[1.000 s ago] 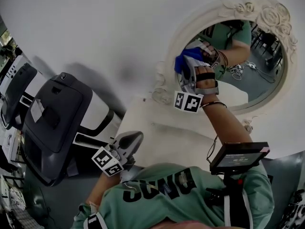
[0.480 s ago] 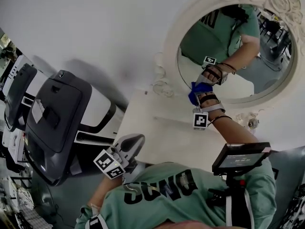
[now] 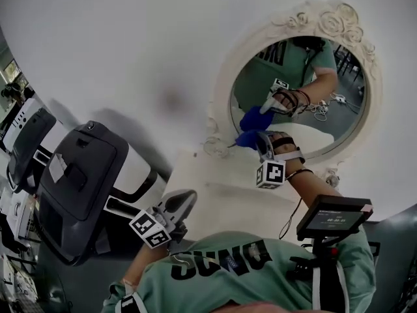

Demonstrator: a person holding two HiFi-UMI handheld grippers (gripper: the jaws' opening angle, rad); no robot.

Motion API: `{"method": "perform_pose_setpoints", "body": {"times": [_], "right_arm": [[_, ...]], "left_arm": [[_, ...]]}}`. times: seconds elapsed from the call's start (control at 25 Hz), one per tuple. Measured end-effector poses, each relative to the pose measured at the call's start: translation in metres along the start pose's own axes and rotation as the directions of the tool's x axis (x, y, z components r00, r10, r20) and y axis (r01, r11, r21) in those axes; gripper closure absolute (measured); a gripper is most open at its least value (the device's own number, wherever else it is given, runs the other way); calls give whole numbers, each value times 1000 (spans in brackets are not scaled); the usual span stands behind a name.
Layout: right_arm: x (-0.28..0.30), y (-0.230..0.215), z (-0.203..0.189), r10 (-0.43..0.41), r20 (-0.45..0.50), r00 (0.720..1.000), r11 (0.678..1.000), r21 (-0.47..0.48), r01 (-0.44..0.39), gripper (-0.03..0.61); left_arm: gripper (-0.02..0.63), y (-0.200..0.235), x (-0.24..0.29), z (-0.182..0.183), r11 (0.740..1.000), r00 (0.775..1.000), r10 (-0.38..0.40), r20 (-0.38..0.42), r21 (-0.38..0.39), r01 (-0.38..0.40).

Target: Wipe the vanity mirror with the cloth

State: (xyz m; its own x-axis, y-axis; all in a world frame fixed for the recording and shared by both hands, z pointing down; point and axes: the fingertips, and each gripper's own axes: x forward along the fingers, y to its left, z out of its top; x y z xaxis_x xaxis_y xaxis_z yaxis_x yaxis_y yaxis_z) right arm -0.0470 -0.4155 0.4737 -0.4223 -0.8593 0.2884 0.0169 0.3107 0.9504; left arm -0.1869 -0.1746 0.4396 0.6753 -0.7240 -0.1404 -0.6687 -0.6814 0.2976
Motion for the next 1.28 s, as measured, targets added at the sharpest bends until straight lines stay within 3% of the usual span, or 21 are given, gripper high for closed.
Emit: {"method": "perform_pose_setpoints", "body": {"times": [0.12,0.32,0.44,0.72,0.92,1.0,1.12,1.28], "right_arm": [[-35,-115,9,-233,29,972,972,31,232,529],[-82,-262,14,-518,12,856,855,43,517,529],[-90,-309,15,-592,-9,806,805,24,592,529],[-79,-322,7,-644,-54,763,765,-51,642,528],[-72,-312,7,-645,-56,762,764,-70,642,529],[-63,-290,6,-625,-55,779,780,-87,620,529],[-39,-225,3,-560,-55,827,826,-118,551,529],[5,-93,-4,-392,-64,918,912,-155,379,529]], "left_arm": [[604,-7,6,9,1000,1000,-15,23,24,15],[604,-12,9,18,999,998,-23,53,50,20],[604,-12,9,23,998,997,-19,69,69,14],[604,-8,0,26,998,996,-2,84,69,-4],[604,-8,5,26,998,997,-10,73,55,5],[603,-10,8,24,999,998,-17,62,48,14],[603,-9,5,16,1000,999,-11,33,25,10],[604,-2,-6,2,1000,1000,21,-8,-13,-21]]}}
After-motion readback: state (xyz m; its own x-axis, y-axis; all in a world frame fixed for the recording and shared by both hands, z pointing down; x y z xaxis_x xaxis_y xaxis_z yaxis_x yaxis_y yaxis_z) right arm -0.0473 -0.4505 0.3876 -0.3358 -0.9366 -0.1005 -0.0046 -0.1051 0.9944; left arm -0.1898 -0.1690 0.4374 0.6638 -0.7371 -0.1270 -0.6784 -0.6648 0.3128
